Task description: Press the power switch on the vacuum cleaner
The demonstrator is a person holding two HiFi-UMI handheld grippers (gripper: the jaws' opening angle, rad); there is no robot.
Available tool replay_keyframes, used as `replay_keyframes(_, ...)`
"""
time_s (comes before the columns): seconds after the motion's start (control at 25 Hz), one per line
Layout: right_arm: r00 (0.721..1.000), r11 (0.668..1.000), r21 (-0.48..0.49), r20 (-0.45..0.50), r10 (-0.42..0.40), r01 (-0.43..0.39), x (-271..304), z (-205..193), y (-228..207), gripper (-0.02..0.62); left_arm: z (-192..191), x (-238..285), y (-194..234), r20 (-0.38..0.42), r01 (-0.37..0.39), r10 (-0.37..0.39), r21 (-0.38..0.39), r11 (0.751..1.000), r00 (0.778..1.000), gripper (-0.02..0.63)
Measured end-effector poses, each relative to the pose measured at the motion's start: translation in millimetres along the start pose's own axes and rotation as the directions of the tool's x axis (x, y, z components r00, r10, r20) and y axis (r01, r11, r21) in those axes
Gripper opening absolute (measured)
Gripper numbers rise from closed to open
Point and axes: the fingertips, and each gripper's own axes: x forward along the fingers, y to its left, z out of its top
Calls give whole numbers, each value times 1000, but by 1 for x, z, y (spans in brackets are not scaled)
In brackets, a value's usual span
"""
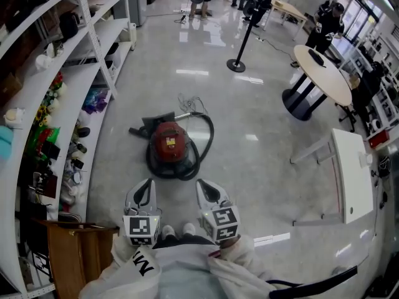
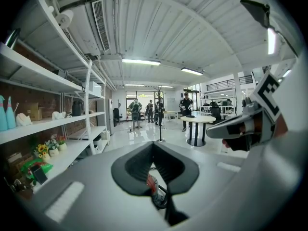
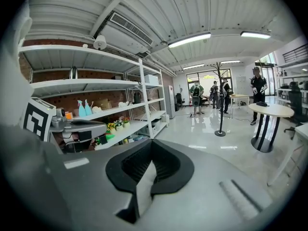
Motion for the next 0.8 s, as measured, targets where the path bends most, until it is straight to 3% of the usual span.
replay_keyframes(0.8, 999, 1000, 11, 21, 25, -25, 7, 5, -7, 0, 2, 9, -2, -5, -16, 16, 1, 1000, 1000, 0)
